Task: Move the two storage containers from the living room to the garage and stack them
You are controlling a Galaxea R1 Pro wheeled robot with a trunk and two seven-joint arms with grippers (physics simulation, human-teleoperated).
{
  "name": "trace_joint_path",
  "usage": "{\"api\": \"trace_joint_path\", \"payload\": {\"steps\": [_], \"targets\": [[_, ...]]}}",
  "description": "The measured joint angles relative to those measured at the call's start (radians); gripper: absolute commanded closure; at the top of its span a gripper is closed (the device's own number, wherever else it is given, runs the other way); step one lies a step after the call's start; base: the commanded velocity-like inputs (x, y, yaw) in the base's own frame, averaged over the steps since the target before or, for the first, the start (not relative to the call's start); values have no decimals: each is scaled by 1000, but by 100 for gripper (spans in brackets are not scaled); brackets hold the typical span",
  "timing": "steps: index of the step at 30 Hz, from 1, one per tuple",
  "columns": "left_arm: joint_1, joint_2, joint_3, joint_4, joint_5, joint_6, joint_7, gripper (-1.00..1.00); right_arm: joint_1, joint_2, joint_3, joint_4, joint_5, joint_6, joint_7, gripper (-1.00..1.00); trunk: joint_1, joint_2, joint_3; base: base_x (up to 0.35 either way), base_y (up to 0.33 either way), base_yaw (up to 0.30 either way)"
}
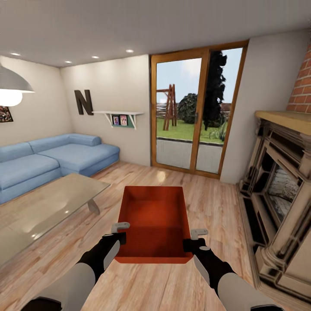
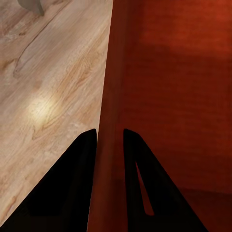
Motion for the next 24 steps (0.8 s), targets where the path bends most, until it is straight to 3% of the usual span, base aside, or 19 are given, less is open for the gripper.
{"api": "trace_joint_path", "payload": {"steps": [21, 24], "targets": [[0, 0, -1, -1, 1, 0, 0, 100, 0, 0, 0, 0, 0, 0, 0, 100, 0, 0, 13, 0, 0, 0], [2, 16, -23, 2, 44, -18, -5, 100, -2, 13, -11, -3, 25, 1, -12, 100, 0, 0, 13, 0, 0, 0]]}}
